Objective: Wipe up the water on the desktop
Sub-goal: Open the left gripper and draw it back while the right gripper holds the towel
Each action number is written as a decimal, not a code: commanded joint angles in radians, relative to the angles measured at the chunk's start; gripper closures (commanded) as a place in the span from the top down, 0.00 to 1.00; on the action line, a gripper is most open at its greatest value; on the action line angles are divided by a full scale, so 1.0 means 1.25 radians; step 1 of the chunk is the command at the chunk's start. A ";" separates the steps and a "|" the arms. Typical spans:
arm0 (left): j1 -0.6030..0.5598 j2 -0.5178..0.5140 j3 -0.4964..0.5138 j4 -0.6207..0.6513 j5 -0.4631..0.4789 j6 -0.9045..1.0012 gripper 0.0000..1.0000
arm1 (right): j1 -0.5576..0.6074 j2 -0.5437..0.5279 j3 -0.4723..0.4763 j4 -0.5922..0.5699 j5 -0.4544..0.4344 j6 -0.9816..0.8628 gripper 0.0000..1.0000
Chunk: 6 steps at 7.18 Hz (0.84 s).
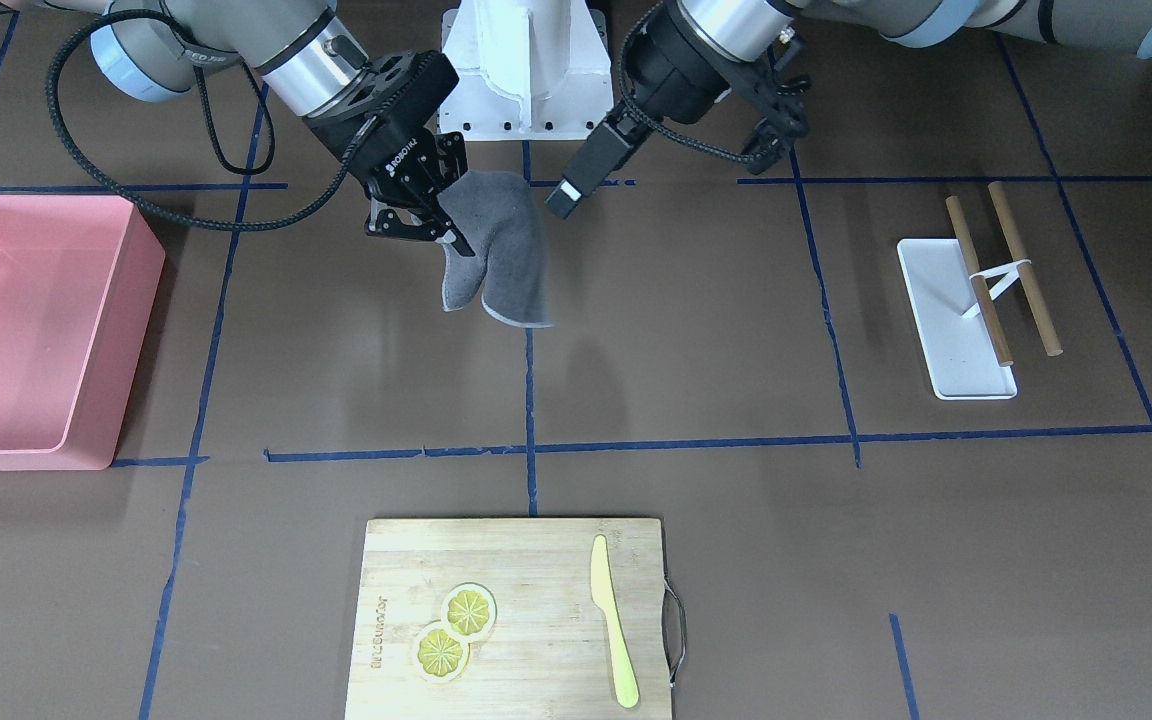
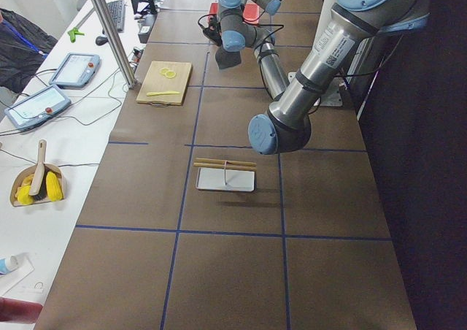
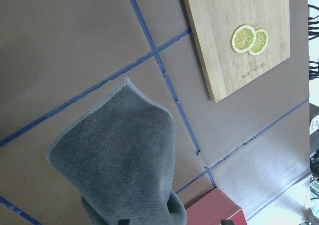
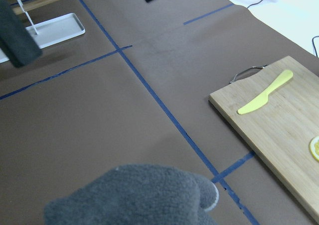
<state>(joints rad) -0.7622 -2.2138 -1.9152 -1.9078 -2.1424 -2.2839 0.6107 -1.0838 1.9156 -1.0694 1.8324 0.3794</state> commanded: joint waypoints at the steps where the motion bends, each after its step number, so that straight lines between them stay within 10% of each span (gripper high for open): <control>1: -0.004 0.083 -0.023 0.006 -0.002 0.188 1.00 | 0.010 -0.005 -0.002 -0.052 0.010 0.172 0.00; 6: -0.083 0.201 -0.070 0.293 0.009 0.911 1.00 | 0.195 -0.004 0.000 -0.290 0.154 0.292 0.00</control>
<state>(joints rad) -0.8335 -1.9824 -1.9874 -1.6628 -2.1342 -1.3801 0.8048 -1.0884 1.9145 -1.3582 1.9864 0.7204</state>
